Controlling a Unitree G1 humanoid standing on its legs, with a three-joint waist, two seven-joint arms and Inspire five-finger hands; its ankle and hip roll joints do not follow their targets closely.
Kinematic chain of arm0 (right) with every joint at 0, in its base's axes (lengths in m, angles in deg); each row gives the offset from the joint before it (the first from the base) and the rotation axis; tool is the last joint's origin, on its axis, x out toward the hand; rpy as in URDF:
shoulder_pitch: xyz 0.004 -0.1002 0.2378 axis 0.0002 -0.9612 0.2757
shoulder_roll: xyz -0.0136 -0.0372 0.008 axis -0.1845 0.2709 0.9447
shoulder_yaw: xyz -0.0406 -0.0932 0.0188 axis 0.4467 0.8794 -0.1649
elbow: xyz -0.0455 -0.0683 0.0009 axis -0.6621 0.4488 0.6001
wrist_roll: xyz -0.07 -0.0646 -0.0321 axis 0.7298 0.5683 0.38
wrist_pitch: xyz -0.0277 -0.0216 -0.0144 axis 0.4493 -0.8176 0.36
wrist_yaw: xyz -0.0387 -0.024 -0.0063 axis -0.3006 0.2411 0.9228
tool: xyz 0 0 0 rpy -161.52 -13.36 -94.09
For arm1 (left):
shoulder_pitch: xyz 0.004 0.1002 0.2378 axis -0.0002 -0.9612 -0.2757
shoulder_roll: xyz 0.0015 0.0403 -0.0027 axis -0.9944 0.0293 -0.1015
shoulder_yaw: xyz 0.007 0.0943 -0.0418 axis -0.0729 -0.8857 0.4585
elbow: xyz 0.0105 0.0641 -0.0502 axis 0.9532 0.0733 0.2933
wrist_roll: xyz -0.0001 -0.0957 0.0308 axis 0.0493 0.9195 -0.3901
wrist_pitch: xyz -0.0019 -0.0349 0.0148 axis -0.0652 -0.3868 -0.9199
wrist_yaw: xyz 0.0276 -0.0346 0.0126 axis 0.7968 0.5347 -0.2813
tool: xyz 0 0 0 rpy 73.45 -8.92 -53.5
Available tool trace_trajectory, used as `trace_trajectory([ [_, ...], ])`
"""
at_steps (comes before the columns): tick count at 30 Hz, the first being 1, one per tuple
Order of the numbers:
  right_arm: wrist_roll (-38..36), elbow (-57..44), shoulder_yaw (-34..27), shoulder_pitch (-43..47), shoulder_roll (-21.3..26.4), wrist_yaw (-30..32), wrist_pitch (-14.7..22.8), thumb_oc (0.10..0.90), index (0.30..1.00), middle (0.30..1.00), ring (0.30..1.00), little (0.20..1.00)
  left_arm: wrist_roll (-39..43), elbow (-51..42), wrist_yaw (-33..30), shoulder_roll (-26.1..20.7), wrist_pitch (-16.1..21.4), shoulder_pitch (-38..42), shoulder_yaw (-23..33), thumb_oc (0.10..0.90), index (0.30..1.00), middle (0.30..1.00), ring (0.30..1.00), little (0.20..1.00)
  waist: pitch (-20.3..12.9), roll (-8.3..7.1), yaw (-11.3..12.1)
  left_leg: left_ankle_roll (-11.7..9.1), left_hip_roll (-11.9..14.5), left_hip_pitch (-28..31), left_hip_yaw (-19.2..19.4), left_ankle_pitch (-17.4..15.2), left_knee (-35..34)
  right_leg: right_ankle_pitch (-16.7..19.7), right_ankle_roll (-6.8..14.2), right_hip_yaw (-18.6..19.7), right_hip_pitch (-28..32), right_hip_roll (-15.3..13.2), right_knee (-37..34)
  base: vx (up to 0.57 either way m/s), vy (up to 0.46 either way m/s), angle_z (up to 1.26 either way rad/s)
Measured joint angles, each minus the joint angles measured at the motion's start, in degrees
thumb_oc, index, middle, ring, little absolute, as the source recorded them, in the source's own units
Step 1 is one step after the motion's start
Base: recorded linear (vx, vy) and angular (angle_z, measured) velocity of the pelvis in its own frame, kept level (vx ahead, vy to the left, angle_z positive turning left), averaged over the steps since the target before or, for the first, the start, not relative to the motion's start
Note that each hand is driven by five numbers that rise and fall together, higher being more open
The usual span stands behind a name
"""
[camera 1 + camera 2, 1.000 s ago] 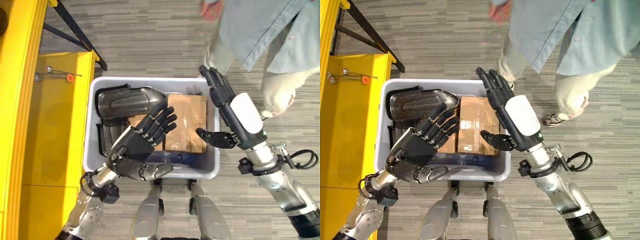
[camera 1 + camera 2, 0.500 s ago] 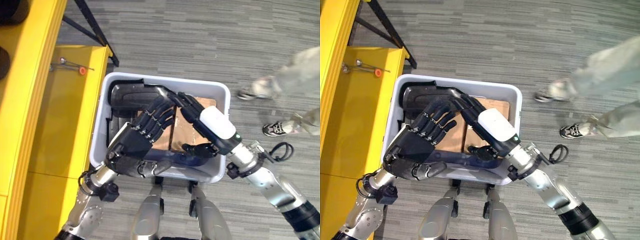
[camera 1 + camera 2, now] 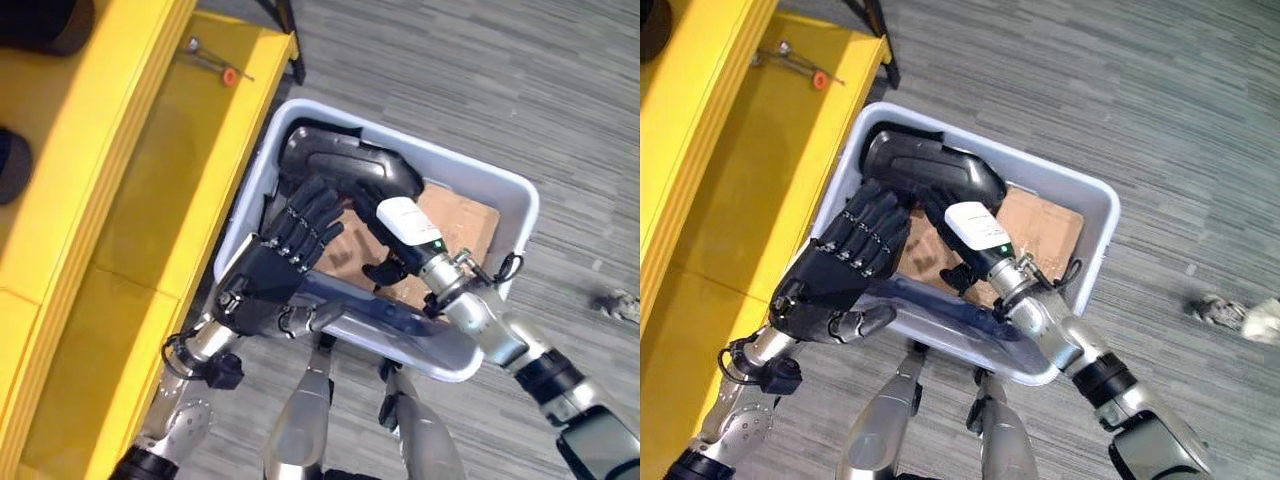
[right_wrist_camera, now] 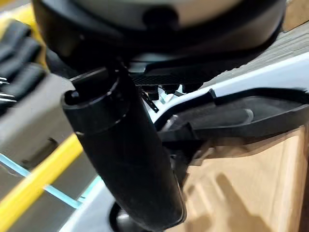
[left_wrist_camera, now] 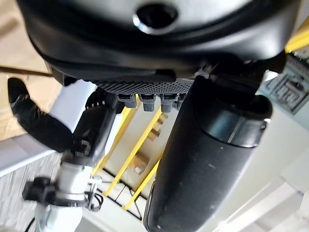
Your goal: Move parts from the plastic box to the shelf.
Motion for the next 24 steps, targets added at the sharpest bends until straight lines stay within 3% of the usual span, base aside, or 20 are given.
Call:
trace_trajectory([
  [7,2.2,11.4,0.2,6.0,-2.2,8.8,-4.8,0.900,1.000,1.000,1.000,1.000,0.3,2.4,3.3,0.8,0.0,0.2,-0.4,0.900,1.000,1.000,1.000,1.000,0.0,-0.07,3.1,0.0,-0.7,-2.8,-1.5,0.0,0.6,-0.9,0.5,-1.6,-2.3,-0.8,1.3,0.00,0.018,0.13],
  [14,3.3,12.0,0.2,8.6,-5.4,14.7,-7.3,0.900,1.000,1.000,1.000,1.000,1.9,3.4,3.9,1.1,0.1,2.3,-3.2,0.900,1.000,1.000,1.000,1.000,0.0,-0.10,3.0,0.0,-1.0,-3.6,-2.3,0.0,0.9,-1.1,0.7,-2.3,-2.7,-1.0,1.5,0.01,0.010,0.05],
  [19,3.2,12.3,0.8,14.6,-6.4,14.0,-11.8,0.900,1.000,1.000,1.000,1.000,2.0,3.6,3.9,1.6,0.0,4.3,-3.2,0.900,1.000,1.000,1.000,1.000,0.0,-0.10,3.1,-0.1,-1.1,-4.9,-3.3,0.1,1.7,-1.3,0.6,-3.4,-3.3,-1.0,2.0,0.02,0.016,0.10],
  [24,1.4,25.5,1.4,17.5,-6.7,7.7,-15.9,0.900,1.000,1.000,1.000,1.000,2.1,4.5,6.0,1.5,-0.4,3.9,-2.8,0.900,1.000,1.000,1.000,1.000,0.0,-0.11,6.3,-0.1,-1.3,-5.6,-3.9,0.1,2.0,-2.8,0.8,-3.9,-4.7,-1.6,4.5,0.04,-0.060,0.08],
])
